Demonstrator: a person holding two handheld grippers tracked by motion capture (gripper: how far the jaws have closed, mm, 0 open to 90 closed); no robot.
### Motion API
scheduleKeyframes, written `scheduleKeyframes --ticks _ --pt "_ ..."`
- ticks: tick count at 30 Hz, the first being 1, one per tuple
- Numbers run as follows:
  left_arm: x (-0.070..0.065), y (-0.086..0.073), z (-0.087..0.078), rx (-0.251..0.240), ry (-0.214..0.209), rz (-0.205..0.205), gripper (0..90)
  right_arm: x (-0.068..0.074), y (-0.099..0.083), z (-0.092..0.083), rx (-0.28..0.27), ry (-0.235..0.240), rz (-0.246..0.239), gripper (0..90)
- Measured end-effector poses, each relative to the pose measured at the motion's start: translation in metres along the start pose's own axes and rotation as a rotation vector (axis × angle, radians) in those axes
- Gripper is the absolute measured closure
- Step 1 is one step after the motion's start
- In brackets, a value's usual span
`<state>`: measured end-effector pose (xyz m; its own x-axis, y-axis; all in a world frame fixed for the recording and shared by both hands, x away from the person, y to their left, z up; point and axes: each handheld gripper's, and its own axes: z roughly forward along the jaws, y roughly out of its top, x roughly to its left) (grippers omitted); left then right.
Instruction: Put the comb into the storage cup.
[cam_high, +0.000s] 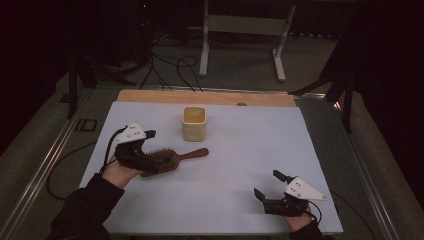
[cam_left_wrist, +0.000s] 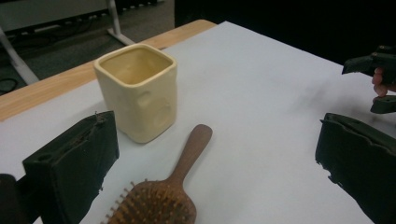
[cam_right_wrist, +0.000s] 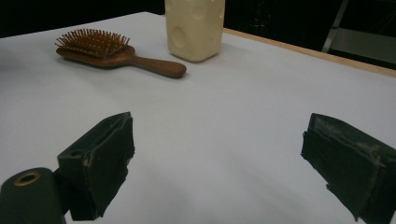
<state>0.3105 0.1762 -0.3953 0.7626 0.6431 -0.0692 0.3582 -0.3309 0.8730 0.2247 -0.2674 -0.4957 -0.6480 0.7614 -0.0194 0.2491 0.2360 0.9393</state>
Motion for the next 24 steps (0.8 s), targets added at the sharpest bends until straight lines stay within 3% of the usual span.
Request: scheduleKeyframes --ticks 11,17,24 --pt "-0.001 0.004 0.028 0.054 -0.010 0.002 6.1 0.000 0.000 0.000 0.002 0.004 0.001 8.6" --pt "0.001 0.004 0.041 0.056 -0.010 -0.004 15.8 0.001 0.000 0.001 0.006 0.008 0.003 8.6" --pt "0.000 0.003 0.057 0.096 0.002 0.005 24.2 0.001 0.000 0.000 0.002 0.008 0.003 8.6"
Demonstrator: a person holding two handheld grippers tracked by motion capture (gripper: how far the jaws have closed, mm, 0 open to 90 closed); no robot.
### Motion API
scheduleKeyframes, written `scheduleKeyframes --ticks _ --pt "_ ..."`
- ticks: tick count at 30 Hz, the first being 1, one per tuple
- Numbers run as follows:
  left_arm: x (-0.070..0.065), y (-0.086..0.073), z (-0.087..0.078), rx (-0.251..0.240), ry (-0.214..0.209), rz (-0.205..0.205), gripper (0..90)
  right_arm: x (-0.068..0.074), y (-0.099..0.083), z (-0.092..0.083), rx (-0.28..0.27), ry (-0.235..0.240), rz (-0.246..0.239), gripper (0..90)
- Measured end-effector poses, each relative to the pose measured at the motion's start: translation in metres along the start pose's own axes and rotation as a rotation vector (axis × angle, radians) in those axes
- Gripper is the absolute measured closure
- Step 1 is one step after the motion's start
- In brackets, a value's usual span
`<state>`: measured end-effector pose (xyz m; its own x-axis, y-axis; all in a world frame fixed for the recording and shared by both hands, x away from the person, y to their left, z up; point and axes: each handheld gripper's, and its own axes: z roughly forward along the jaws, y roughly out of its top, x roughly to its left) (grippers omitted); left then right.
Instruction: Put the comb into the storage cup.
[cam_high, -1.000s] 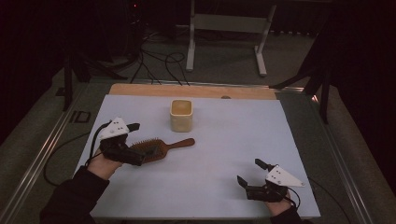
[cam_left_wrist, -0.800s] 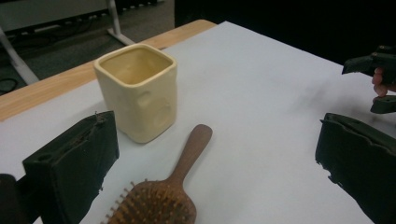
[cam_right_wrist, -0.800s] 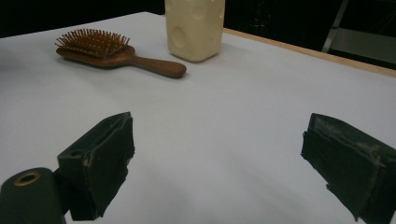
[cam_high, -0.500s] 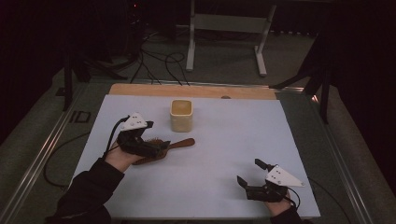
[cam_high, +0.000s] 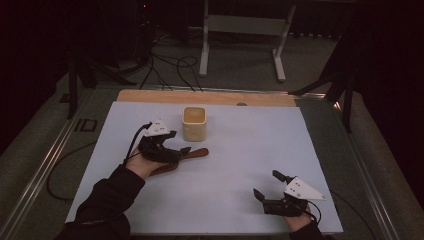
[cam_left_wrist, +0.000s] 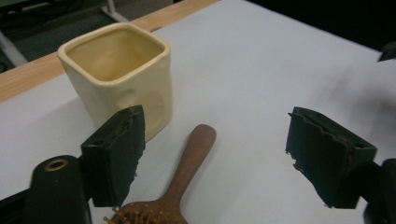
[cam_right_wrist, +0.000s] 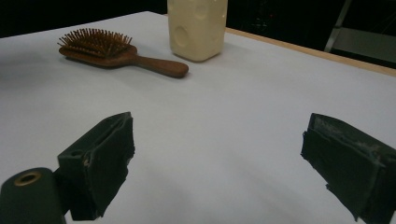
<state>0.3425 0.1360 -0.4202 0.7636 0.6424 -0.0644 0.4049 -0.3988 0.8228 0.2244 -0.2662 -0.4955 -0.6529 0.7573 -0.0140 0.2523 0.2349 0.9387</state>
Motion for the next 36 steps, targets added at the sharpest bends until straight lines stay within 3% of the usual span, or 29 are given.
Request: scheduleKeyframes --ticks 14,25,28,36 --pt "0.001 -0.001 0.031 0.063 0.023 -0.036 49.4 0.000 0.001 -0.002 -0.008 -0.001 -0.004 8.6" --pt "0.001 -0.003 0.053 0.101 0.102 -0.068 66.8 0.000 0.001 -0.002 -0.011 0.003 -0.005 8.6" --pt "0.001 -0.003 0.056 0.101 0.106 -0.078 69.7 0.001 0.001 -0.002 -0.012 0.004 -0.005 8.6" --pt "0.002 -0.006 0.071 0.161 0.107 -0.118 82.7 0.001 0.002 -0.002 -0.013 0.006 -0.005 8.6"
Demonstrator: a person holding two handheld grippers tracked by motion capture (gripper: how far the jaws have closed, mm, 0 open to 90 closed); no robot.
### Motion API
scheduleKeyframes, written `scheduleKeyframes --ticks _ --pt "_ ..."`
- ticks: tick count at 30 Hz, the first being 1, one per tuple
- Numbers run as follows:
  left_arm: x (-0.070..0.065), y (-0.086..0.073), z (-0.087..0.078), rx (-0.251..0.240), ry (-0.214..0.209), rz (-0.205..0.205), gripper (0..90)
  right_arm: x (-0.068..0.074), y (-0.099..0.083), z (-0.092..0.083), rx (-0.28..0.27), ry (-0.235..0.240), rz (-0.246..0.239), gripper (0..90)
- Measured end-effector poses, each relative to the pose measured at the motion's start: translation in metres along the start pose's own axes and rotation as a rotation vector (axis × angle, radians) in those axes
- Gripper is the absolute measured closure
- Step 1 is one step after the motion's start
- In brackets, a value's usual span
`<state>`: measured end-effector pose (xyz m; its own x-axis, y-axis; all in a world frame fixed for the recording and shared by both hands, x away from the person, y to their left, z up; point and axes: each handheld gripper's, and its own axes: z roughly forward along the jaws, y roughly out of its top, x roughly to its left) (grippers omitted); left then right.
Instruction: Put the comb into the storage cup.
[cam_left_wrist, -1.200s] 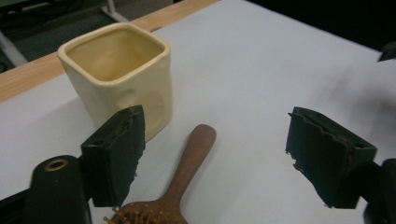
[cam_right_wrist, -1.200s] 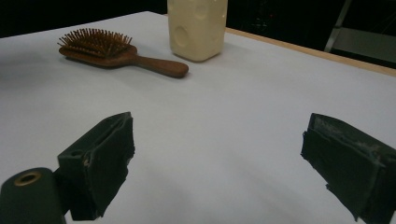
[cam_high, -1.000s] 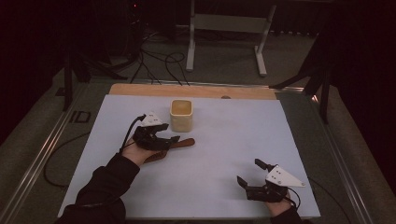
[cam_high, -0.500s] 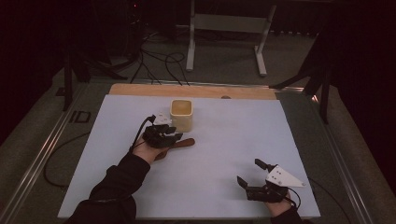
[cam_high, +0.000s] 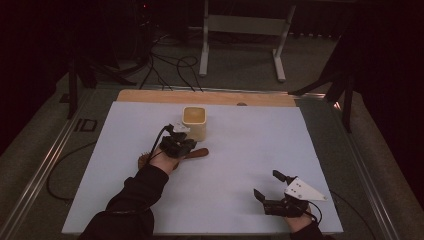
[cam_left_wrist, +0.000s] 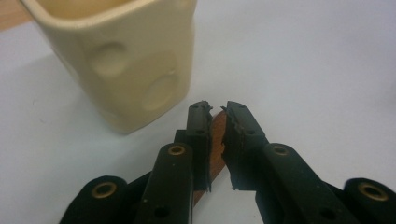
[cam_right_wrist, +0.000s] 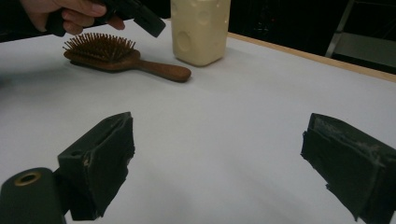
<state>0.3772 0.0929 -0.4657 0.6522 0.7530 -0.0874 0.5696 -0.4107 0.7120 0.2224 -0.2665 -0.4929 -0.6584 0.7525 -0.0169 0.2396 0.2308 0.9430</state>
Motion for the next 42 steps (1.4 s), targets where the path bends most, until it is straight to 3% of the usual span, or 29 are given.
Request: scheduleKeyframes --ticks 5,6,7,12,17,22,42 --pt "0.002 -0.002 0.005 0.005 0.018 -0.027 86.6 0.000 0.000 0.001 0.001 0.005 0.000 8.6" --pt "0.006 -0.002 0.010 0.008 0.028 -0.070 89.5 0.000 0.000 0.001 0.001 0.006 -0.002 8.7" --pt "0.007 -0.003 0.012 0.014 0.031 -0.085 89.7 0.000 0.000 0.001 0.001 0.007 -0.003 8.6" --pt "0.010 -0.004 0.021 0.047 0.034 -0.130 90.0 0.000 0.000 0.000 0.000 0.007 -0.003 8.6" --pt "0.010 -0.006 0.029 0.083 0.048 -0.117 90.0 0.000 0.000 0.000 0.000 0.006 -0.002 8.6" --pt "0.012 -0.009 0.036 0.112 0.058 -0.133 90.0 0.001 0.000 0.000 -0.002 0.006 -0.005 8.6" --pt "-0.001 -0.014 0.044 0.183 0.028 -0.091 90.0 0.001 0.001 0.000 0.000 0.003 -0.010 8.7"
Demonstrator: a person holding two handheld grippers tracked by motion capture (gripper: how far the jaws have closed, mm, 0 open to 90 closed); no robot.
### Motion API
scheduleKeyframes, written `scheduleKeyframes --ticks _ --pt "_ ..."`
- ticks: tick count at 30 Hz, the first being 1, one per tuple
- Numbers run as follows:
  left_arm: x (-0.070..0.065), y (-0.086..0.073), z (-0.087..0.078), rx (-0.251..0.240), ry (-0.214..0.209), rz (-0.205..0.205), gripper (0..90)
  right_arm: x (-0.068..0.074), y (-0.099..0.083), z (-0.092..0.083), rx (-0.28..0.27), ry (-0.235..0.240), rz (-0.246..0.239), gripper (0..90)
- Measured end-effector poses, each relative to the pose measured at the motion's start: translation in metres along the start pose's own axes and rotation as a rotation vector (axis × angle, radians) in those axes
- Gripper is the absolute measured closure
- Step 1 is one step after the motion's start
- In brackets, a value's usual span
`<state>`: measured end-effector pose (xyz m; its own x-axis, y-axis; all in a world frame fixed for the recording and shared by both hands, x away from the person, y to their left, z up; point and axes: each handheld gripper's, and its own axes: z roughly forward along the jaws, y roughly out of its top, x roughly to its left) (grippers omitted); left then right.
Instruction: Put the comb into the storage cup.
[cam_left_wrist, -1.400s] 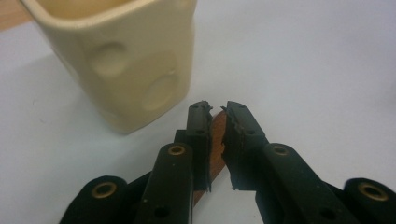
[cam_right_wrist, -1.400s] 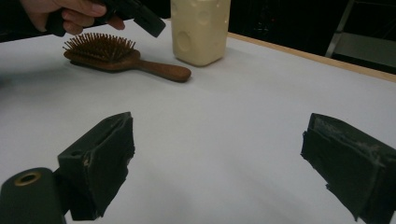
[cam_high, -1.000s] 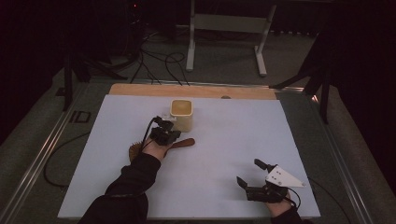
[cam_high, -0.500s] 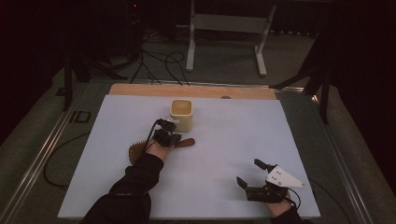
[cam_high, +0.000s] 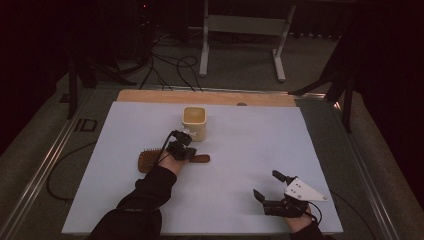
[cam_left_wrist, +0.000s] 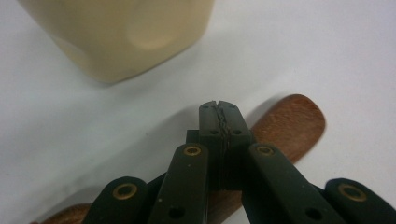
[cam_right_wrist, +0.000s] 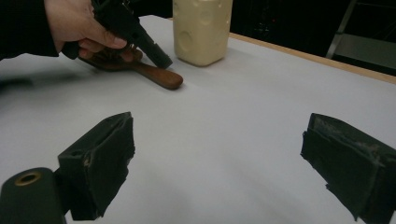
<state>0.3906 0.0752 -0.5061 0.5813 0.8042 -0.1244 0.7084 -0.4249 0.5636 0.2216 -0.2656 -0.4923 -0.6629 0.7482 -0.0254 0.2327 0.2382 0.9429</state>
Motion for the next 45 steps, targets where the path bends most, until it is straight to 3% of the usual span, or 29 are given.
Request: scheduleKeyframes --ticks 18,45 --pt "-0.014 -0.013 -0.008 0.036 -0.058 0.049 90.0 -0.002 0.000 0.000 -0.007 -0.002 0.009 8.7" --pt "-0.011 -0.043 -0.030 0.085 -0.092 0.086 90.0 -0.003 -0.002 0.001 0.000 -0.005 0.015 8.7"
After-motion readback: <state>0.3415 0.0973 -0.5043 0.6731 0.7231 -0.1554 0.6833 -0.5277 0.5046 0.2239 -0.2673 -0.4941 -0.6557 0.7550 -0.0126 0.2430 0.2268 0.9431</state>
